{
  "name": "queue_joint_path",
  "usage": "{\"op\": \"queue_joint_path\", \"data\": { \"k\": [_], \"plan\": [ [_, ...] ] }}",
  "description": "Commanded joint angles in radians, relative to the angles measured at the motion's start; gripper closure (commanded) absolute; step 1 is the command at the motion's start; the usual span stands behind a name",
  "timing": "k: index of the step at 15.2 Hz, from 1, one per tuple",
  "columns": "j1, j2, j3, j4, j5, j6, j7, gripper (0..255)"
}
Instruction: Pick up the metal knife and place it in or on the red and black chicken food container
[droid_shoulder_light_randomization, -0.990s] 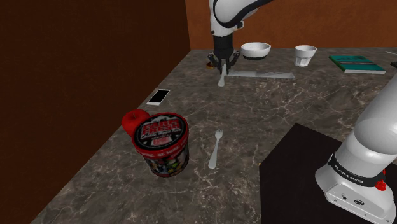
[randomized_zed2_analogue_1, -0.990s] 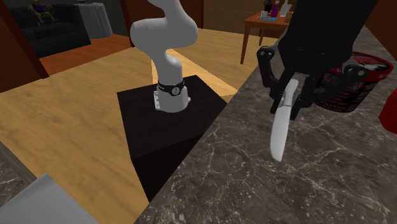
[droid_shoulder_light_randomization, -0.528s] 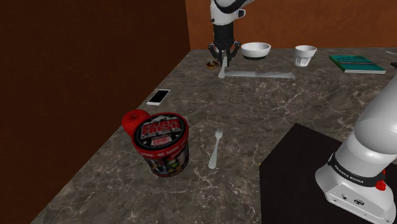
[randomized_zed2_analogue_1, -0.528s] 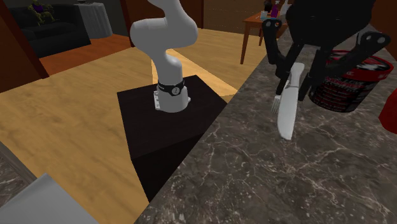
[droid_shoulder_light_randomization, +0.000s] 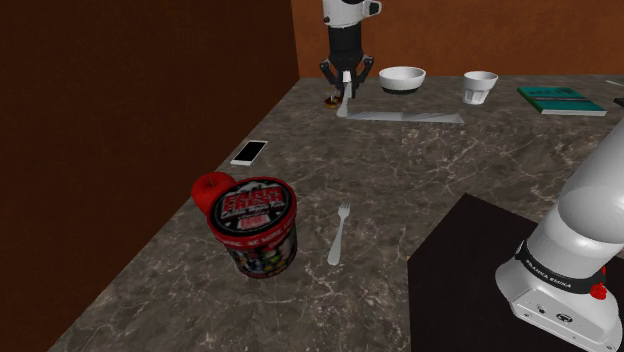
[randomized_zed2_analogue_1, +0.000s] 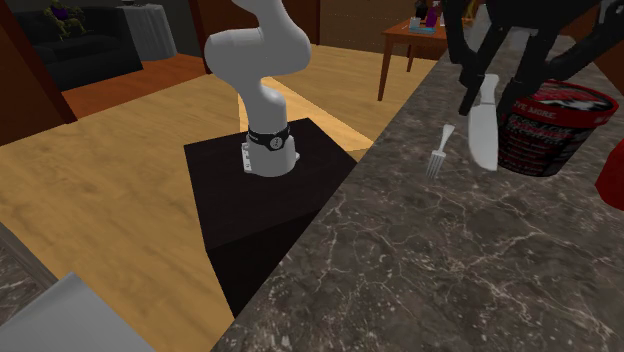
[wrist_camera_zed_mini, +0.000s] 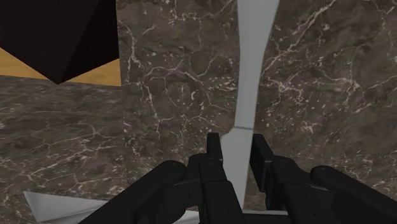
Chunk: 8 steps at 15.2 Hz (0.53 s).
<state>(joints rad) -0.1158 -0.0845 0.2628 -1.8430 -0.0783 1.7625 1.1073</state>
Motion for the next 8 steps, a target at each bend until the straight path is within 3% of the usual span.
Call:
{"op": "queue_joint_path", "data": {
  "k": [1,8],
  "plan": [
    [0.020,-0.008,0.023,-0.009,0.004,-0.002,0.043,255],
    [0.097,0.013,0.117,0.024,0.007,-0.030,0.212,255]
  ]
}}
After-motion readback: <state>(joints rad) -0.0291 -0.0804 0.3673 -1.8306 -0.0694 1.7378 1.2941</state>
